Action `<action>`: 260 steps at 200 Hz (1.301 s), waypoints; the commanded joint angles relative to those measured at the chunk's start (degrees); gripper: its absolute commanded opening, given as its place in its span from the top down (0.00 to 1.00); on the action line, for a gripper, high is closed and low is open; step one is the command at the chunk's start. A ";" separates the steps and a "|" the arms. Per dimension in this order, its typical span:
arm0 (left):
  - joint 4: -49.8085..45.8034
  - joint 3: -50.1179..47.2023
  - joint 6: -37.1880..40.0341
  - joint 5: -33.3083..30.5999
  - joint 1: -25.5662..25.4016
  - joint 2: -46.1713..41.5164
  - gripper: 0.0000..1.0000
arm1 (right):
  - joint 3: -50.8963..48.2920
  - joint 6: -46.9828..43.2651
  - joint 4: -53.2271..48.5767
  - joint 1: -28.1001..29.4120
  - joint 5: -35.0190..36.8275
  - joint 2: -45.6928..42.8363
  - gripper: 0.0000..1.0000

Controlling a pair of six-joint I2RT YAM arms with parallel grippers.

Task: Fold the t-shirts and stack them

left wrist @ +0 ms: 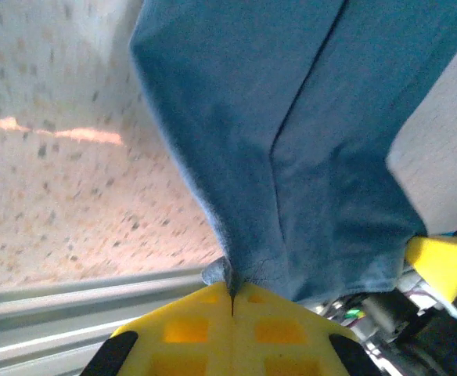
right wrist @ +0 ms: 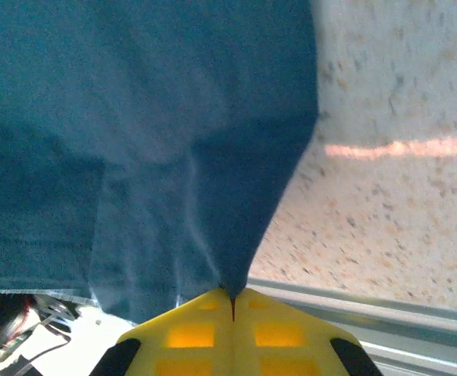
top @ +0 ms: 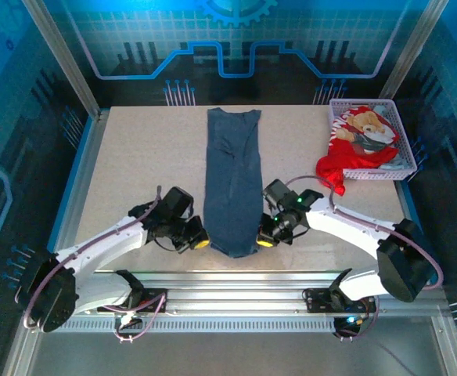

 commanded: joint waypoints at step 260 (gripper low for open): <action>5.81 26.39 7.40 3.27 20.82 30.78 0.44 | 35.72 -11.19 -0.85 -19.29 -0.28 29.76 0.42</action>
